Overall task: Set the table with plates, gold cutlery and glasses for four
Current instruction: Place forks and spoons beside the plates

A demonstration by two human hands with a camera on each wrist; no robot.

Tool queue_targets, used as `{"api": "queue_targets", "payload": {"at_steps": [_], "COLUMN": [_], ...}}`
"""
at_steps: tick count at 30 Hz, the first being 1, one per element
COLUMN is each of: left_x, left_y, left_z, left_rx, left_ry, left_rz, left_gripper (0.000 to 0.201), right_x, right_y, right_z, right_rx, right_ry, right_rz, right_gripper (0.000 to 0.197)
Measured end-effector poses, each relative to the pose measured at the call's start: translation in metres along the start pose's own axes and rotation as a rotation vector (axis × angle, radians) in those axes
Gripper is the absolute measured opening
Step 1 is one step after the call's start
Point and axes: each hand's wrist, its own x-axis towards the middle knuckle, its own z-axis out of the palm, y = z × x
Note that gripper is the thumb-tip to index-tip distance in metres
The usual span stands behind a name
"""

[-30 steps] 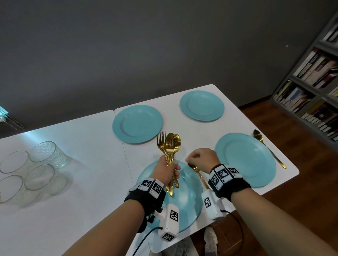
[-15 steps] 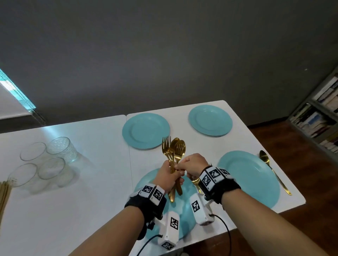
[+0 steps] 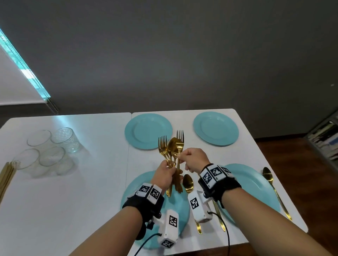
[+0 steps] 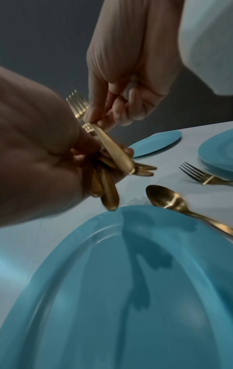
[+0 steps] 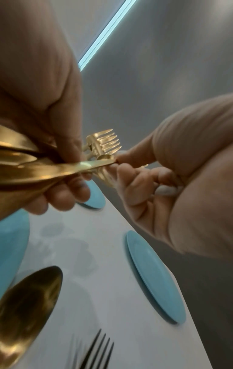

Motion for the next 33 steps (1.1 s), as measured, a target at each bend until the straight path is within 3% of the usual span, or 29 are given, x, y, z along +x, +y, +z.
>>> {"api": "queue_targets", "payload": {"at_steps": [4, 9, 18, 26, 29, 33], "left_x": [0.005, 0.009, -0.002, -0.006, -0.008, -0.01], "left_y": [0.003, 0.008, 0.008, -0.004, -0.006, -0.009], "left_z": [-0.022, -0.067, -0.181, -0.245, -0.252, -0.254], "left_rx": [0.038, 0.076, 0.09, 0.136, 0.159, 0.172], "left_ry": [0.131, 0.196, 0.273, 0.262, 0.235, 0.191], "left_rz": [0.021, 0.056, 0.072, 0.025, 0.019, 0.013], "left_gripper": [0.01, 0.011, 0.015, 0.014, 0.014, 0.015], "right_x": [0.001, -0.002, -0.019, -0.036, -0.04, -0.039], "right_y": [-0.006, -0.008, -0.02, -0.019, -0.016, -0.014], "right_z": [0.006, 0.029, 0.14, 0.222, 0.238, 0.25], "right_rx": [0.035, 0.029, -0.075, -0.235, -0.29, -0.343], "right_ry": [0.085, 0.081, -0.027, -0.145, -0.145, -0.096], "right_rz": [-0.016, 0.035, 0.153, 0.232, 0.249, 0.285], "right_gripper": [0.016, 0.014, 0.02, 0.021, 0.009, 0.014]}}
